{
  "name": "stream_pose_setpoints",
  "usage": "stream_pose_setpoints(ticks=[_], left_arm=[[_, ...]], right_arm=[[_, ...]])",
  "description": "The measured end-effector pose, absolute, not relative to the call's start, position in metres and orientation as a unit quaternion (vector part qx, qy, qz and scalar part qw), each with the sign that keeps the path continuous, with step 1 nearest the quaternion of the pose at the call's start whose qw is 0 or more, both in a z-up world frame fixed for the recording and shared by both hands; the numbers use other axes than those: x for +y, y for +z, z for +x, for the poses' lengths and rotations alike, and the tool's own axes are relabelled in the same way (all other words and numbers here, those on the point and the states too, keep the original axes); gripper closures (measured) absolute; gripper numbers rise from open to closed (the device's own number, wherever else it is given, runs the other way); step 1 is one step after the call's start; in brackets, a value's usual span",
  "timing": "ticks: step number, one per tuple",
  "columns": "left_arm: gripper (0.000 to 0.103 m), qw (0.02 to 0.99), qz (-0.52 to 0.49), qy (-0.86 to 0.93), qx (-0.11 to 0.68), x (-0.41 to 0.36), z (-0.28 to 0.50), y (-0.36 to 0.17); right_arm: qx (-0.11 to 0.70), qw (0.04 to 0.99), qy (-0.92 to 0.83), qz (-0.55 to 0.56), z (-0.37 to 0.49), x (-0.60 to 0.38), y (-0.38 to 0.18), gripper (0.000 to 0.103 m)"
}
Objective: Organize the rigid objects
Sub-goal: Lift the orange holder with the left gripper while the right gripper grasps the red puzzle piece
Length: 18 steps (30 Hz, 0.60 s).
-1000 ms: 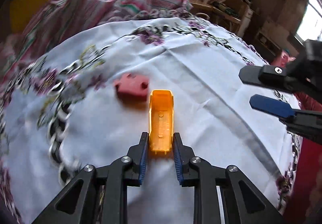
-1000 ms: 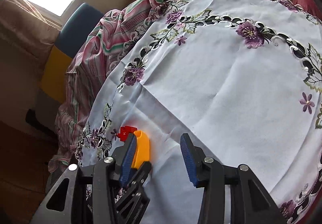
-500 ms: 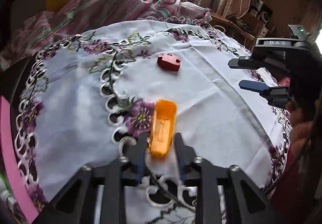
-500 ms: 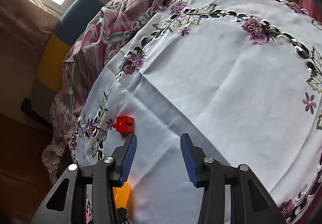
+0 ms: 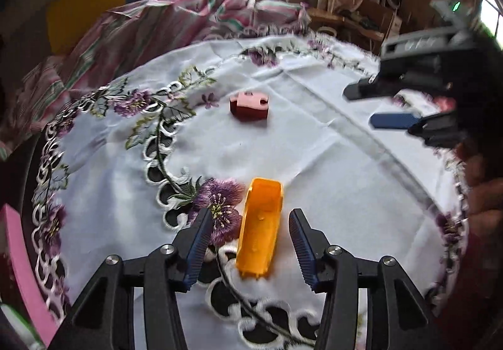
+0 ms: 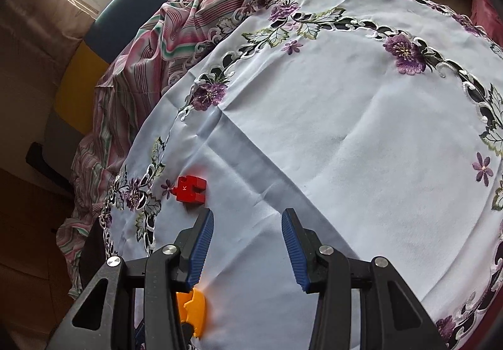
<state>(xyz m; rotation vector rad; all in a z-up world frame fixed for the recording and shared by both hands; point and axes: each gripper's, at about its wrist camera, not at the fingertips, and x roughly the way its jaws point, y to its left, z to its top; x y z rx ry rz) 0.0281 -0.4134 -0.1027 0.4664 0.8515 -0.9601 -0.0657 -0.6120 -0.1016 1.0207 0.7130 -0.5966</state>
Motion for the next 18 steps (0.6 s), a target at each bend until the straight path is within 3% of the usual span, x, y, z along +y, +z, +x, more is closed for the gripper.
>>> stream_pose_setpoints(ticks=[1, 10, 18], left_arm=[[0.078, 0.771, 0.216, -0.443, 0.404, -0.416, 0.031, -0.108], [0.077, 0.82, 0.13, -0.388, 0.4, -0.357, 0.022, -0.092], [0.077, 0.821, 0.132, -0.359, 0.423, -0.345, 0.03, -0.115]], right_arm=[[0.329, 0.771, -0.276, 0.47, -0.066, -0.612, -0.102, 0.058], [0.339, 0.779, -0.266, 0.456, -0.058, -0.607, -0.1, 0.058], [0.376, 0.792, -0.235, 0.42, -0.039, -0.59, -0.102, 0.057]])
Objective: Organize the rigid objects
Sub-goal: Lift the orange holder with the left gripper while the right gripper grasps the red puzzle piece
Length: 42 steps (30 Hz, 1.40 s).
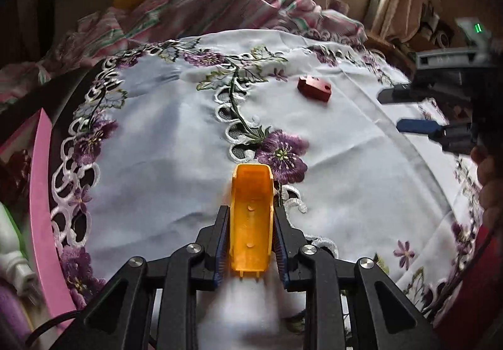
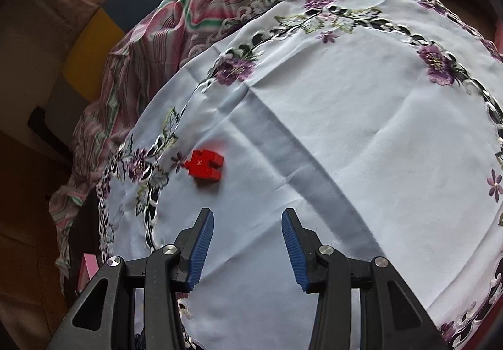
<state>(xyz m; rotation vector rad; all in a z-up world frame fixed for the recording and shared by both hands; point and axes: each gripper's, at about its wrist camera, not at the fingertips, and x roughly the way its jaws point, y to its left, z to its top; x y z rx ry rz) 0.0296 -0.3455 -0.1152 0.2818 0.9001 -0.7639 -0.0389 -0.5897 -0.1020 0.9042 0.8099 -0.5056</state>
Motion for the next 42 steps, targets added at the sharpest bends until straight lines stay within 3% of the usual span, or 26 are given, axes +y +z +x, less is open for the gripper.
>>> stream_pose_setpoints(ticks=[5, 8, 19, 22, 33, 42], left_arm=[[0.077, 0.824, 0.129, -0.362, 0.418, -0.344, 0.029, -0.117], [0.077, 0.823, 0.122, -0.365, 0.418, -0.342, 0.03, -0.117], [0.077, 0.823, 0.11, -0.371, 0.415, -0.34, 0.03, -0.118], [0.077, 0.823, 0.11, -0.372, 0.414, -0.34, 0.03, -0.118], [0.077, 0.826, 0.119, -0.362, 0.416, -0.338, 0.03, -0.114], [0.077, 0.843, 0.111, -0.345, 0.396, -0.312, 0.017, -0.082]], right_arm=[[0.414, 0.81, -0.204, 0.363, -0.009, -0.571, -0.095, 0.057], [0.422, 0.818, -0.209, 0.331, 0.016, -0.57, -0.09, 0.051], [0.465, 0.799, -0.256, 0.282, 0.089, -0.59, -0.125, 0.051], [0.468, 0.808, -0.26, 0.247, 0.096, -0.586, -0.127, 0.055], [0.514, 0.812, -0.179, 0.211, 0.045, -0.53, -0.108, 0.055], [0.541, 0.814, -0.157, 0.142, 0.033, -0.496, -0.127, 0.059]])
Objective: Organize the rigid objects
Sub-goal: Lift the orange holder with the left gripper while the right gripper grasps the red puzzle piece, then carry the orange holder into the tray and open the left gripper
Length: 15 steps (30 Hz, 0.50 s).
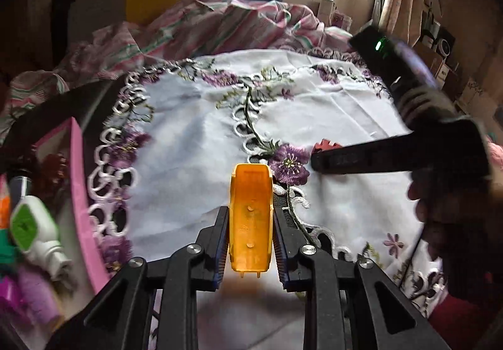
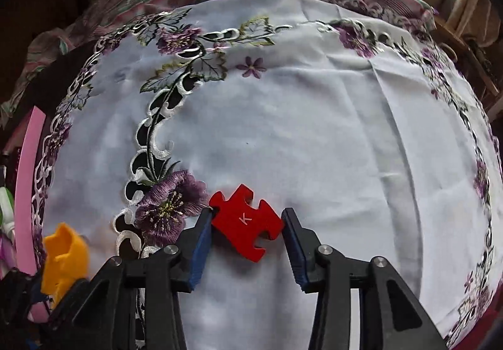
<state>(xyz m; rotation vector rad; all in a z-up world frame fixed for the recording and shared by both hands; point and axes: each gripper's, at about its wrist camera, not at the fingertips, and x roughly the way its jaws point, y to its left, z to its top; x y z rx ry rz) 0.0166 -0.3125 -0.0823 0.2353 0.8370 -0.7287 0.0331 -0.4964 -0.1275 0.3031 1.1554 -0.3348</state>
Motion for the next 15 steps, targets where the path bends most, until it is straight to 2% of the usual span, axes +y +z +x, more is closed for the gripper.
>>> stream_pose_setpoints(ticks=[15], left_arm=[[0.077, 0.866, 0.085, -0.331, 0.365, -0.268, -0.002, -0.038]], right_arm=[[0.532, 0.821, -0.151, 0.141, 0.036, -0.496, -0.129, 0.058]])
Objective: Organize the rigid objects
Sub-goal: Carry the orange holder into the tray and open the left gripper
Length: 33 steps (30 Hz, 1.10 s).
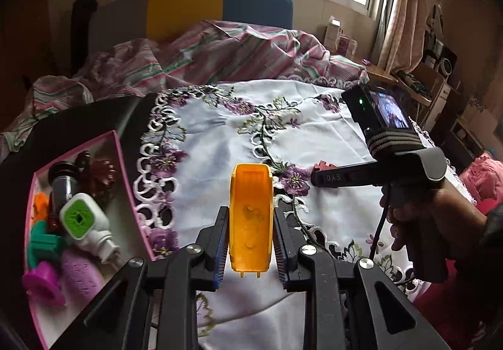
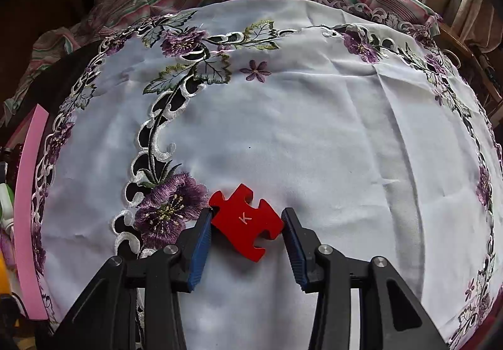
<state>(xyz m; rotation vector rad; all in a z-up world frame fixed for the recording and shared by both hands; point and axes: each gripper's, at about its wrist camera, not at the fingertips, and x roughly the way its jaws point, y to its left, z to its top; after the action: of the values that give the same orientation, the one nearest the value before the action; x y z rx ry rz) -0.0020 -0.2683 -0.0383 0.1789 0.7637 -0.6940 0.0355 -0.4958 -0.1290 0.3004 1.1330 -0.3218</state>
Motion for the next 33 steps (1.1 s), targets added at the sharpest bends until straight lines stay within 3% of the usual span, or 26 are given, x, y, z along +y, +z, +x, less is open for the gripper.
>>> stream_pose_setpoints(ticks=[17, 33], left_arm=[[0.077, 0.883, 0.069, -0.288, 0.364, -0.204, -0.007, -0.026], [0.077, 0.894, -0.003, -0.149, 0.423, -0.049, 0.003, -0.059]], right_arm=[[0.524, 0.83, -0.144, 0.128, 0.034, -0.495, -0.13, 0.058], [0.524, 0.835, -0.147, 0.083, 0.036, -0.486, -0.13, 0.059]])
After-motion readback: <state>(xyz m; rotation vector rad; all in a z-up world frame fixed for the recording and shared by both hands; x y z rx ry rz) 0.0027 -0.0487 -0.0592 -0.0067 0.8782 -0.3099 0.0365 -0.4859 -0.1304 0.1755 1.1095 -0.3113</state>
